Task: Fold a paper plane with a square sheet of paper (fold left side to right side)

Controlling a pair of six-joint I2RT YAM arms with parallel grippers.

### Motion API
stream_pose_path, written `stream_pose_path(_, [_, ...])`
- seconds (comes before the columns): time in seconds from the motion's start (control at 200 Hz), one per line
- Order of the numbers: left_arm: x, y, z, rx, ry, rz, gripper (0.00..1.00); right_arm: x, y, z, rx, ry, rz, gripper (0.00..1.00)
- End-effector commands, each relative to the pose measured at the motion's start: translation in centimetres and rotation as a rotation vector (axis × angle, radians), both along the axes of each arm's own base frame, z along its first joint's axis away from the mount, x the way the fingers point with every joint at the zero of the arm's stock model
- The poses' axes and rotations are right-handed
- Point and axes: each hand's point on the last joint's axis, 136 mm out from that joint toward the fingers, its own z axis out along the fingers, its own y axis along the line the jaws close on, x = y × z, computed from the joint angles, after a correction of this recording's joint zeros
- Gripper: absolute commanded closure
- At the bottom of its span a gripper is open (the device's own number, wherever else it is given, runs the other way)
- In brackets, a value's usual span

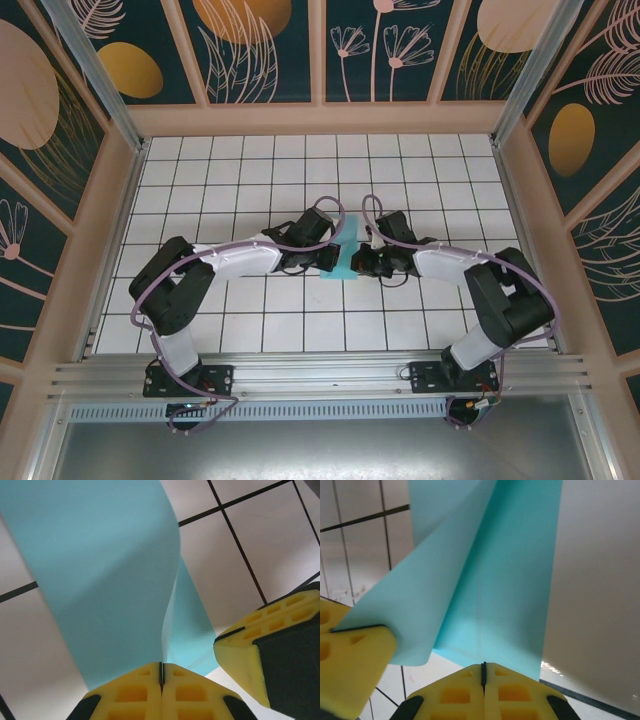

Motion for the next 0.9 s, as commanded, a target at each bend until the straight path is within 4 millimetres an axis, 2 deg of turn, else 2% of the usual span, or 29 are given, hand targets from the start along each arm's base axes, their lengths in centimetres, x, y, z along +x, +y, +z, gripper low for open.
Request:
stream_pose_path(0.0, [0.3, 0.7, 0.5, 0.021, -0.007, 0.025, 1.00, 0.2, 0.3, -0.4, -0.023, 0.026, 0.003, 1.00])
stream_pose_path(0.435, [1.6, 1.5, -0.5, 0.100, -0.047, 0.031, 0.99, -1.2, -1.1, -3.2, -0.127, 0.121, 0.016, 1.00])
stream_pose_path(0.896, [2.7, 2.3, -1.9, 0.170, -0.068, 0.031, 0.99, -1.2, -1.4, -3.4, -0.158, 0.123, 0.029, 1.00])
